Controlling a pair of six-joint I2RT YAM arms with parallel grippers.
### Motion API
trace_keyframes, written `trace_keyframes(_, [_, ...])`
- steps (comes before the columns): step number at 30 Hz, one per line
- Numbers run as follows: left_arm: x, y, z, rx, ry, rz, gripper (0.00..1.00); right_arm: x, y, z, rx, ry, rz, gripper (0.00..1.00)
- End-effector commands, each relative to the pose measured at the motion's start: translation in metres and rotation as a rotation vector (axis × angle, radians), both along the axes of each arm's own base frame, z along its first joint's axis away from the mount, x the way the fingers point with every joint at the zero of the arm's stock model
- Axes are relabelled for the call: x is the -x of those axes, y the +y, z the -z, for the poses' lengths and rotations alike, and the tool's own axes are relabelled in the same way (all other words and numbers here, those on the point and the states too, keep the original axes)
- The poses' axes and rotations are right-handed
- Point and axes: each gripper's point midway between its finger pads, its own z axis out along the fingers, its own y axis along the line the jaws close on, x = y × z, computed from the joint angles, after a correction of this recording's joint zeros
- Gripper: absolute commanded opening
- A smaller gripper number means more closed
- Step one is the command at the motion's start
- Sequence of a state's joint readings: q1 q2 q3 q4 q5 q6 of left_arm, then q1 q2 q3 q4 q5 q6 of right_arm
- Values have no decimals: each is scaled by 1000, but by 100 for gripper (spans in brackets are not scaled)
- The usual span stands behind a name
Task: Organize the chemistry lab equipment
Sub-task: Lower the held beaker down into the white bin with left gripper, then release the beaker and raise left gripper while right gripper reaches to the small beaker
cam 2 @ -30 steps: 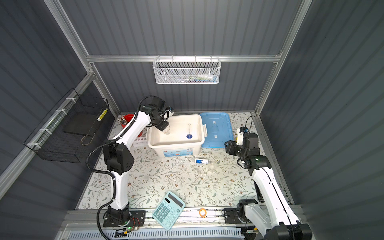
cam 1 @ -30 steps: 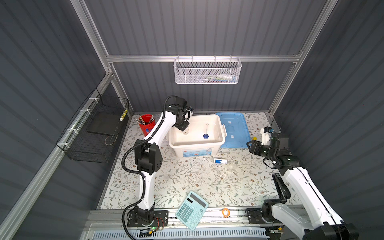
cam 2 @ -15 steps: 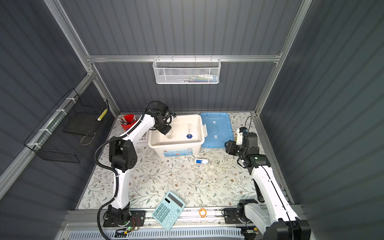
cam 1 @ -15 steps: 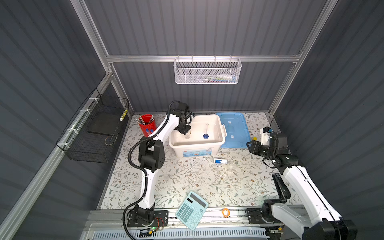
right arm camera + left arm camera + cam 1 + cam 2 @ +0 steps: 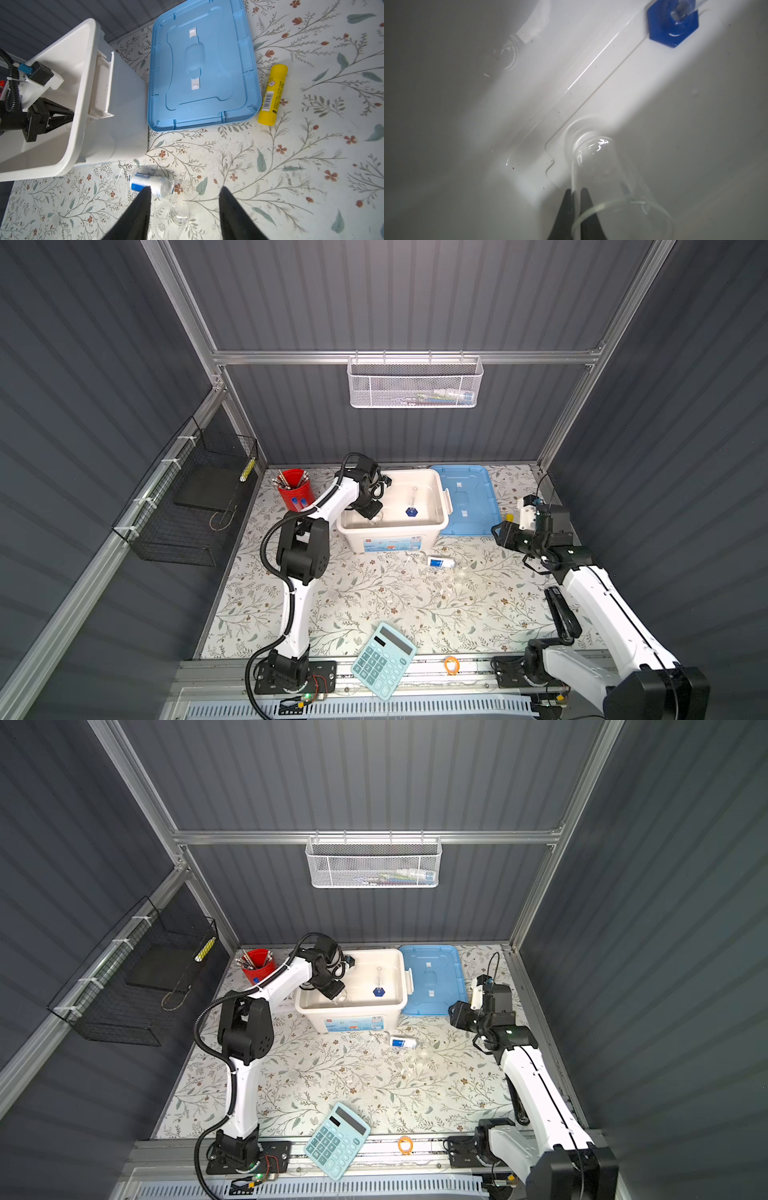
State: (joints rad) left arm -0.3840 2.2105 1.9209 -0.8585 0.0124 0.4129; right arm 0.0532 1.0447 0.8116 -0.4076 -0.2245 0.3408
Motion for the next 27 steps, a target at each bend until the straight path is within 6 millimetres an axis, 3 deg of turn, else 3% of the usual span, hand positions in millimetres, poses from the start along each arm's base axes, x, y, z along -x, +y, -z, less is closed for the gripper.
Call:
trace_keyframes(1, [0,0,-19,32,-33,23,0,-4,0,-3,-9,-9,7,54])
trace_keyframes(10, [-2,0,-15,31,-29,16,4,-5,0,-2,-12,-2,7,54])
trace_keyframes(20, [-5,2,-36,30,-78,14,14,-6,2,-5,-23,-7,3,54])
trace_keyframes(22, [-5,3,-38,28,-84,12,18,-6,3,-6,-28,-9,2,54])
trace_keyframes(25, [-5,3,-40,26,-89,13,32,-6,3,-7,-29,-13,2,54])
trace_keyframes(27, [-5,4,-43,26,-95,12,35,-5,3,-8,-31,-16,2,54])
